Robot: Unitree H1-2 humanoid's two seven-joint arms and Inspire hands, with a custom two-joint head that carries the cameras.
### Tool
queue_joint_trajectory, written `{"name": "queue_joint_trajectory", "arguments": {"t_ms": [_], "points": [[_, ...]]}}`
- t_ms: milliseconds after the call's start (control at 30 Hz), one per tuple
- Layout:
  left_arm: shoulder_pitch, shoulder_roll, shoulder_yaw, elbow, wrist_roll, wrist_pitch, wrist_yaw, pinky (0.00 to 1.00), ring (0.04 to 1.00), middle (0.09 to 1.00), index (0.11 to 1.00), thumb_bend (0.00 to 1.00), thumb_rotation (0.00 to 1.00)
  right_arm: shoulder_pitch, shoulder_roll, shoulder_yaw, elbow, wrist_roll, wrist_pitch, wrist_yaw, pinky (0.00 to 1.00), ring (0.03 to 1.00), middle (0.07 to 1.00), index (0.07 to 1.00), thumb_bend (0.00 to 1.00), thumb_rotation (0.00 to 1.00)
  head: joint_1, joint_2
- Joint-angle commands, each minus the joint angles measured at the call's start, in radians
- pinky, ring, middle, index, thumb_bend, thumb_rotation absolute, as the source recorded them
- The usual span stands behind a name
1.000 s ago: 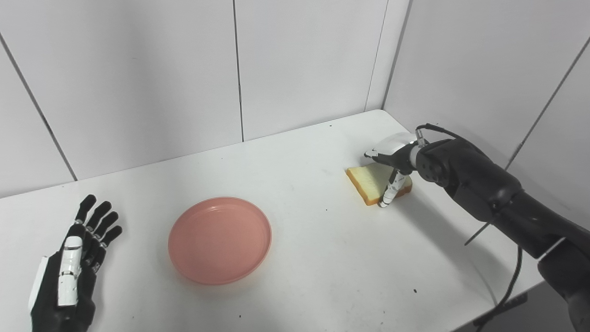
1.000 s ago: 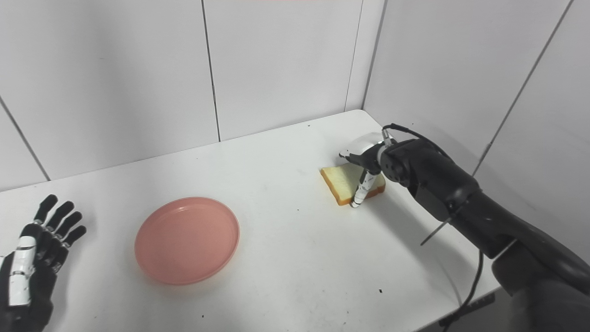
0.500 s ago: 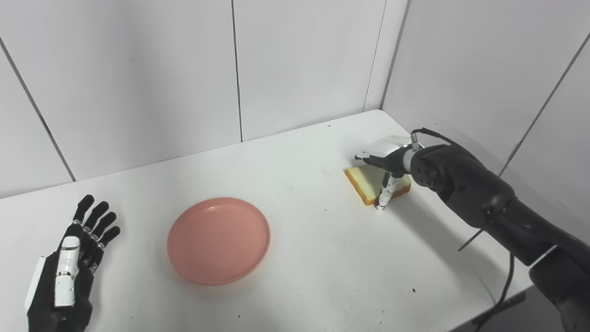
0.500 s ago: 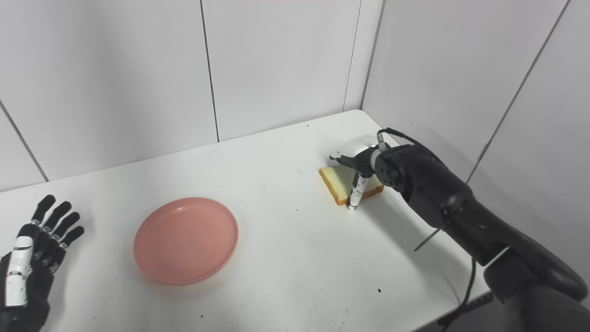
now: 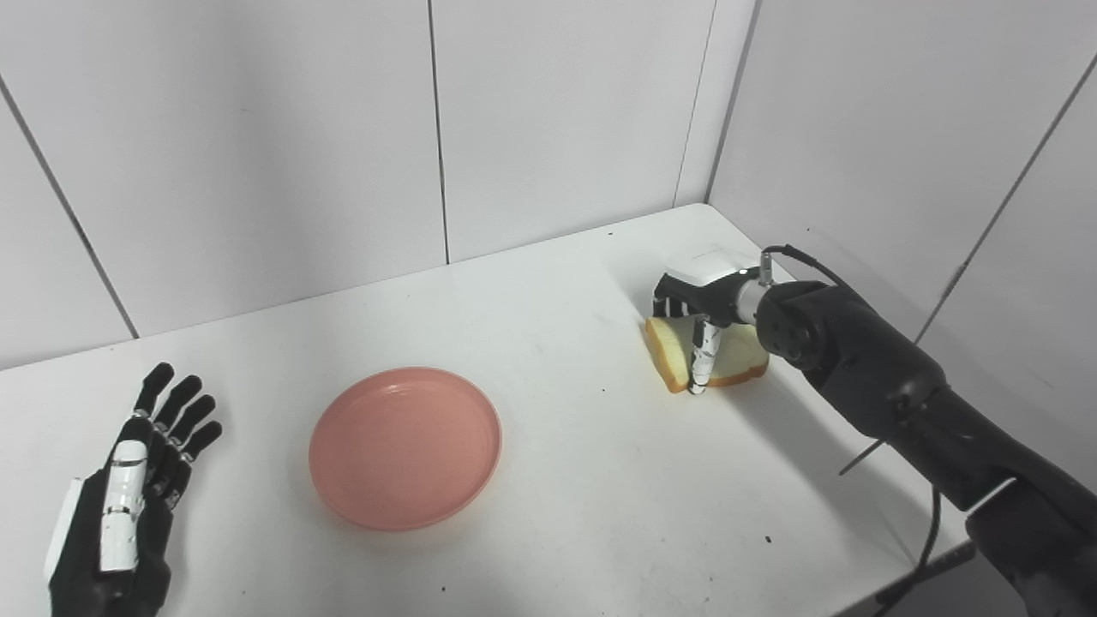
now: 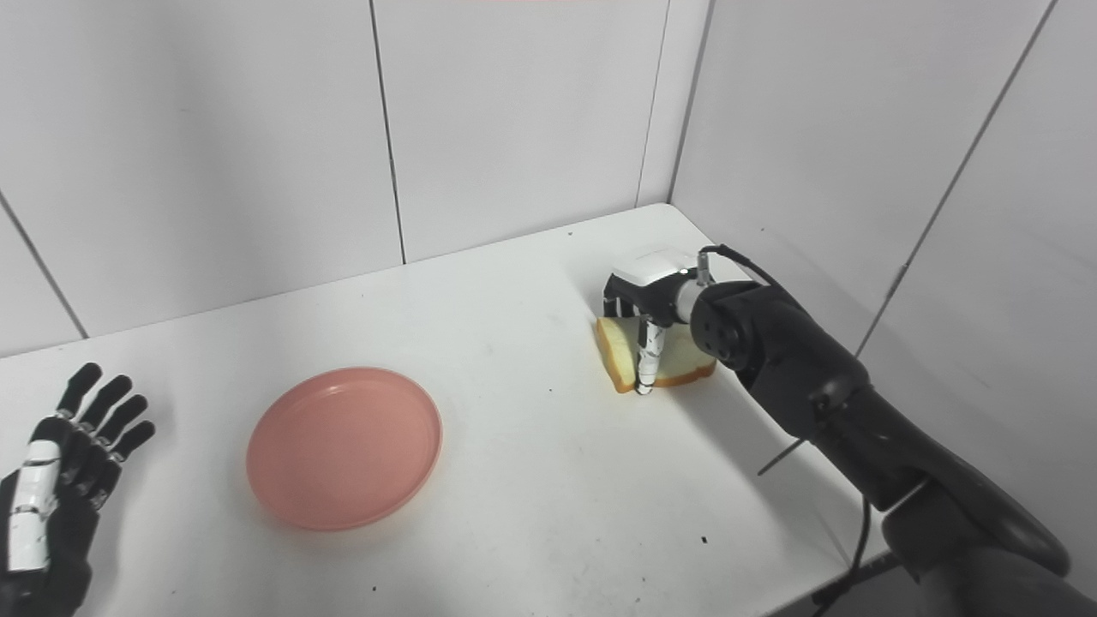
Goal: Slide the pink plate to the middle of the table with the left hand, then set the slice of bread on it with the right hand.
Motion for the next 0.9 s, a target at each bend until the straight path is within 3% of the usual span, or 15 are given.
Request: {"name": "queue_joint_trajectory", "arguments": {"t_ms": [0, 433, 800, 867], "points": [[-0.02, -0.002, 0.0, -0.034, 0.001, -0.007, 0.007, 0.88, 0.91, 0.928, 0.93, 0.45, 1.0, -0.031, -0.024, -0.015, -0.007, -0.003, -0.009, -0.02, 0.46, 0.402, 0.507, 0.537, 0.51, 0.0, 0.001, 0.0], [-0.021, -0.007, -0.005, -0.028, 0.001, -0.012, 0.006, 0.9, 0.916, 0.936, 0.937, 0.46, 1.0, -0.039, -0.039, -0.056, -0.035, 0.028, 0.009, -0.02, 0.48, 0.411, 0.516, 0.524, 0.51, 0.0, 0.028, -0.002], [-0.018, -0.067, -0.042, -0.005, 0.072, -0.038, 0.054, 0.9, 0.924, 0.933, 0.93, 0.45, 1.0, -0.122, -0.024, -0.087, -0.225, 0.087, 0.016, 0.066, 0.47, 0.402, 0.511, 0.526, 0.51, 0.0, 0.18, -0.008], [-0.018, -0.071, -0.053, -0.004, 0.086, -0.042, 0.054, 0.9, 0.926, 0.938, 0.934, 0.45, 1.0, -0.147, -0.013, -0.075, -0.27, 0.086, 0.044, 0.105, 0.46, 0.398, 0.504, 0.538, 0.51, 0.0, 0.205, -0.007]]}}
